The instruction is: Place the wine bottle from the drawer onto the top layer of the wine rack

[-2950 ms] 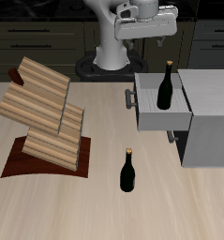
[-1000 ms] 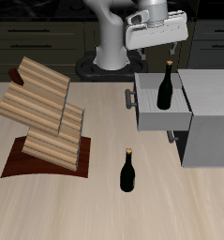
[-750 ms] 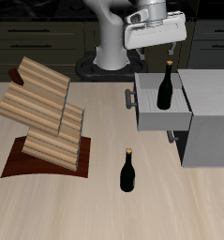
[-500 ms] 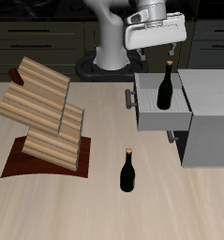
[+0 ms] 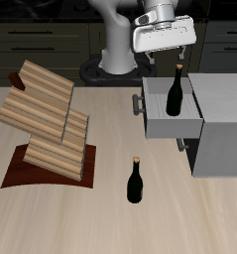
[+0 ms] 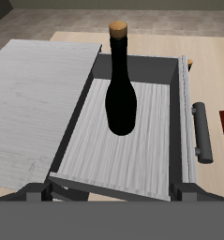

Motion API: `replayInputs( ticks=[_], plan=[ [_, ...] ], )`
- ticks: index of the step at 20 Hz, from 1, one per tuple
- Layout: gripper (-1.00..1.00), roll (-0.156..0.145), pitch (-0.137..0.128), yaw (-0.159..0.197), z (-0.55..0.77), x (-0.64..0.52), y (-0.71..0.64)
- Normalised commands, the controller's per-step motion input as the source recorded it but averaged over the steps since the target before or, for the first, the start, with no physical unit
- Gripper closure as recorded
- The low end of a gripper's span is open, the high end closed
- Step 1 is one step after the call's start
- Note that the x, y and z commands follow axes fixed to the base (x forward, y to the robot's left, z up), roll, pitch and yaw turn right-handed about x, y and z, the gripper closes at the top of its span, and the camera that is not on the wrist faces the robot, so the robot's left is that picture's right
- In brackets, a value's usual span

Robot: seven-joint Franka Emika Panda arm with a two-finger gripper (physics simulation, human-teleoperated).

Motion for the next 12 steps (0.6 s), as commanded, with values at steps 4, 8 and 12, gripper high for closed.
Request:
replayInputs(
  ticks=[4, 8, 12],
  plan=[
    [-1.0, -0.029, -0.069, -0.021, -0.06, 0.02, -0.01],
    [-1.0, -0.026, -0.107, 0.001, 0.05, -0.04, -0.02],
    [-1.0, -0.034, -0.263, 0.045, 0.09, -0.09, 0.01]
  ],
)
